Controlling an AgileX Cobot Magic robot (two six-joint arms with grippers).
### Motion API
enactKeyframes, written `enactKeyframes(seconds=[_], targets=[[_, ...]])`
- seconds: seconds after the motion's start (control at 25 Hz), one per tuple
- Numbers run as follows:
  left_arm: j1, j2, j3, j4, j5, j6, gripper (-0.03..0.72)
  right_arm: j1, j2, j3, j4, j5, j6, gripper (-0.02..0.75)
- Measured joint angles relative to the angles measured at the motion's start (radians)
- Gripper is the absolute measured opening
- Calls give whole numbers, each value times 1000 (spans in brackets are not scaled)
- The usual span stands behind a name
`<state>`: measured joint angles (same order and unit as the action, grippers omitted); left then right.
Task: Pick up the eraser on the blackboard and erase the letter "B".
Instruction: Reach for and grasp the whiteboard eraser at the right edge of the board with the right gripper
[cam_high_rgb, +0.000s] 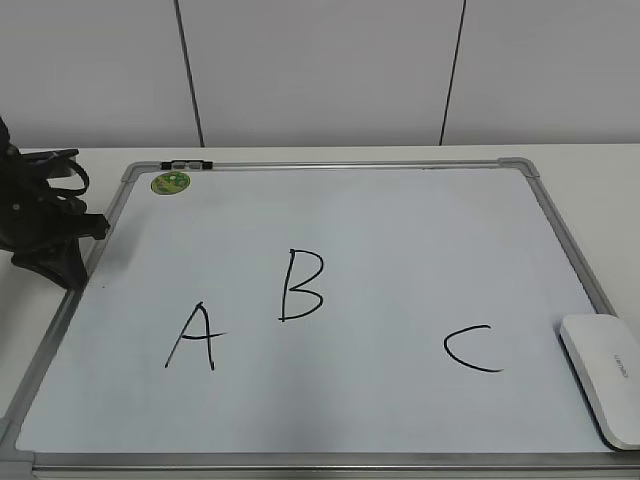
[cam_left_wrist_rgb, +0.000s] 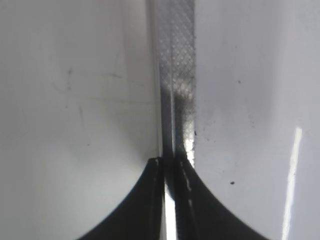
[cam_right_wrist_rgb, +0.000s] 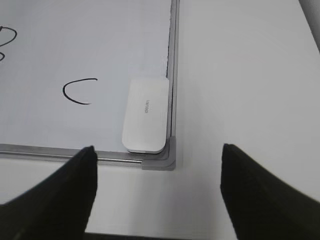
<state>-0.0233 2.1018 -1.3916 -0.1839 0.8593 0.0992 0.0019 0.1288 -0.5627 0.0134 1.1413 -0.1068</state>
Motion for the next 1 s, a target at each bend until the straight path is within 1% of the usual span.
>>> enactKeyframes(seconds=[0.36,0.8,1.0], targets=[[0,0,0,0,0,0,11,0,309,-94,31,-15,0,591],[0,0,0,0,2,0,11,0,677,-101,86,-17,-25,591],[0,0,0,0,3,0,11,0,779,-101,114,-82,-25,591]])
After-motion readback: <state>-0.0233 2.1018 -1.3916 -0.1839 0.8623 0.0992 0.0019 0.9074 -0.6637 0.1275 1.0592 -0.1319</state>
